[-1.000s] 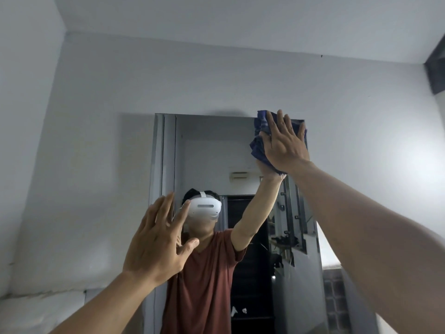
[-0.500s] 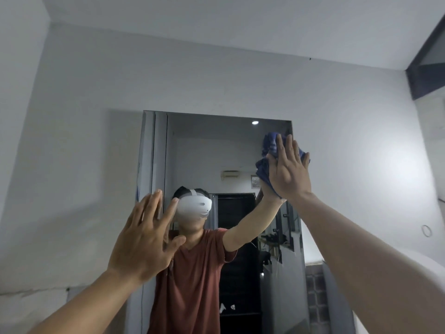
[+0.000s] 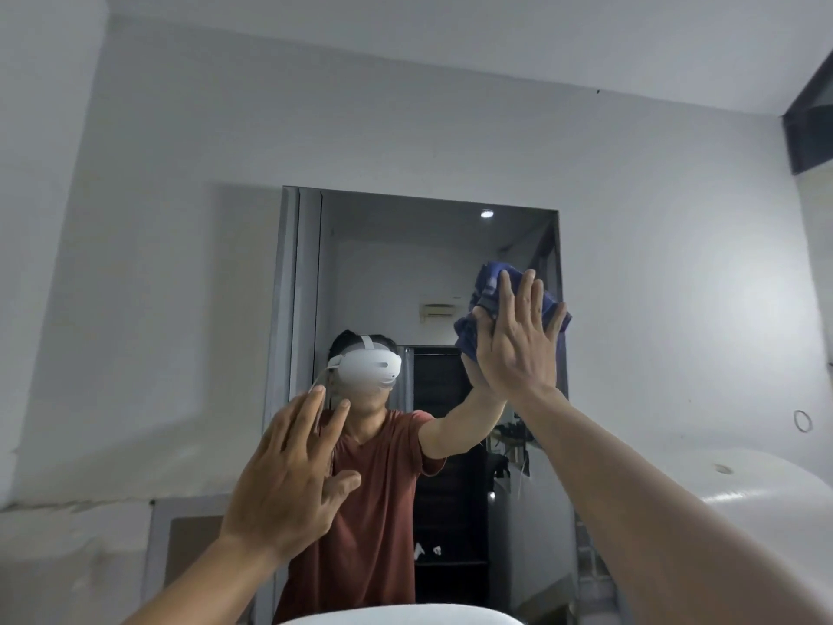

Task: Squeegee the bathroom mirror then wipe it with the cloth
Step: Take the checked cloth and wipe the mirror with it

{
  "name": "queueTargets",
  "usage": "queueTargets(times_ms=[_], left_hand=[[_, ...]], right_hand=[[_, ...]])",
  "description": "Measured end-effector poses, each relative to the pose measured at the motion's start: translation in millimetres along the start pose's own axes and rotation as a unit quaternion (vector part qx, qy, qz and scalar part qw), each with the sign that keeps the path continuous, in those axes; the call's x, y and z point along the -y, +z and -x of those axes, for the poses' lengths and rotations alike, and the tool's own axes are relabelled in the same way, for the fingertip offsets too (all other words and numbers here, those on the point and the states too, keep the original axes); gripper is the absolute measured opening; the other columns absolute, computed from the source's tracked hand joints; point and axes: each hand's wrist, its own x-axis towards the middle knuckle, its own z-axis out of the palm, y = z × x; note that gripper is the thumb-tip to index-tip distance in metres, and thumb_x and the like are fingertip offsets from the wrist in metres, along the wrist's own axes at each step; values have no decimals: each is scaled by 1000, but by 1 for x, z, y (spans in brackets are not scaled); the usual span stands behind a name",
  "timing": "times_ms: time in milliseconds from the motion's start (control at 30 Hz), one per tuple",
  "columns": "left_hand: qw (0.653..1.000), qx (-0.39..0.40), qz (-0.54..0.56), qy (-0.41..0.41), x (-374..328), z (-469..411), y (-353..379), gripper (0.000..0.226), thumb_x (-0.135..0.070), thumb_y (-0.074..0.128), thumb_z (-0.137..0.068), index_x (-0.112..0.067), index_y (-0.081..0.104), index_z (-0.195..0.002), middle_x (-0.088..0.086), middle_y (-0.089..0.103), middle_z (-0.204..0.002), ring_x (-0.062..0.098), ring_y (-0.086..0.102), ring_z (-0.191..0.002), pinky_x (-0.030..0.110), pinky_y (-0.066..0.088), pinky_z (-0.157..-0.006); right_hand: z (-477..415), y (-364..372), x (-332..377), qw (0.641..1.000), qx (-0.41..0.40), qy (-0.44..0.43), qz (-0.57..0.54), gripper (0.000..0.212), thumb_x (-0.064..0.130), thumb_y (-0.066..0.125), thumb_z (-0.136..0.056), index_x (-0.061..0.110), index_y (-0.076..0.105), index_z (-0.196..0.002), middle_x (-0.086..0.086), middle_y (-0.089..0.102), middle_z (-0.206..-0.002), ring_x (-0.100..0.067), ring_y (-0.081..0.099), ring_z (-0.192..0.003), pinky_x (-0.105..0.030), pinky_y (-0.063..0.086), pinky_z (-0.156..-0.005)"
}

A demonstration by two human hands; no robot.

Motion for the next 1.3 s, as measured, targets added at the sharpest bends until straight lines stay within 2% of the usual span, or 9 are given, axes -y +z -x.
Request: queueTargets(times_ms=[233, 333, 400, 500, 700, 800, 933, 1033, 1300], left_hand=[[999, 18, 9, -26, -6, 14, 6, 77, -59, 45, -90, -12, 41, -152, 19, 35, -157, 36, 32, -146, 51, 39, -115], [1000, 18, 13, -19, -10, 38, 14, 80, -56, 50, -90, -9, 38, -153, 20, 38, -155, 36, 38, -143, 51, 45, -110], [999, 23, 22, -14, -10, 51, 20, 84, -56, 56, -90, -9, 33, -156, 20, 34, -158, 36, 36, -145, 49, 48, -108], [999, 33, 41, -9, -6, 57, 24, 92, -54, 63, -87, -11, 24, -159, 18, 22, -165, 35, 26, -151, 48, 47, -109], [999, 49, 13, 11, -5, 61, 22, 91, -56, 58, -90, -12, 19, -160, 17, 9, -168, 33, 13, -155, 49, 39, -115], [999, 47, 8, 13, -4, 62, 21, 91, -56, 58, -88, -12, 21, -160, 18, 11, -168, 33, 14, -155, 49, 39, -115], [999, 26, 8, 16, -4, 67, 19, 81, -51, 55, -90, -9, 32, -156, 19, 24, -164, 33, 23, -152, 48, 42, -113], [999, 30, 12, -3, -5, 73, 24, 79, -51, 52, -89, -9, 36, -154, 18, 26, -164, 33, 25, -151, 45, 45, -111], [998, 45, 30, -9, -2, 77, 28, 87, -52, 62, -90, -12, 27, -158, 13, 15, -168, 32, 19, -154, 43, 46, -111]], right_hand=[[13, 5, 61, 998, 12, -56, -10, 68, 54, 12, -102, 22, 6, -162, -13, 3, -169, -29, 0, -156, -62, -5, -122], [12, 6, 81, 997, 10, -71, -24, 68, 54, 18, -103, 18, 15, -160, -15, 7, -169, -31, 3, -156, -63, -4, -122], [11, 7, 92, 995, 8, -91, -27, 67, 54, 21, -103, 17, 20, -159, -17, 10, -168, -33, 5, -156, -64, -2, -122], [11, 6, 111, 991, 17, -128, -24, 68, 58, 16, -103, 23, 12, -161, -15, 7, -169, -33, 3, -156, -63, -5, -122], [11, 7, 146, 980, 30, -196, -18, 62, 51, 16, -105, 25, 7, -161, -15, 5, -169, -32, 1, -156, -64, -3, -121], [14, 11, 161, 973, 31, -227, -21, 64, 51, 23, -105, 21, 14, -161, -15, 10, -168, -32, 5, -156, -64, -2, -122], [14, 13, 175, 966, 34, -257, -11, 63, 50, 23, -105, 21, 15, -160, -14, 12, -168, -33, 7, -155, -64, -1, -122], [16, 14, 179, 951, 39, -307, 0, 61, 48, 22, -106, 23, 16, -161, -13, 14, -168, -31, 9, -156, -62, 0, -122], [52, 19, 163, 888, 71, -453, 28, 58, 43, 24, -105, 27, 16, -160, -9, 15, -168, -28, 12, -156, -61, -1, -123]])
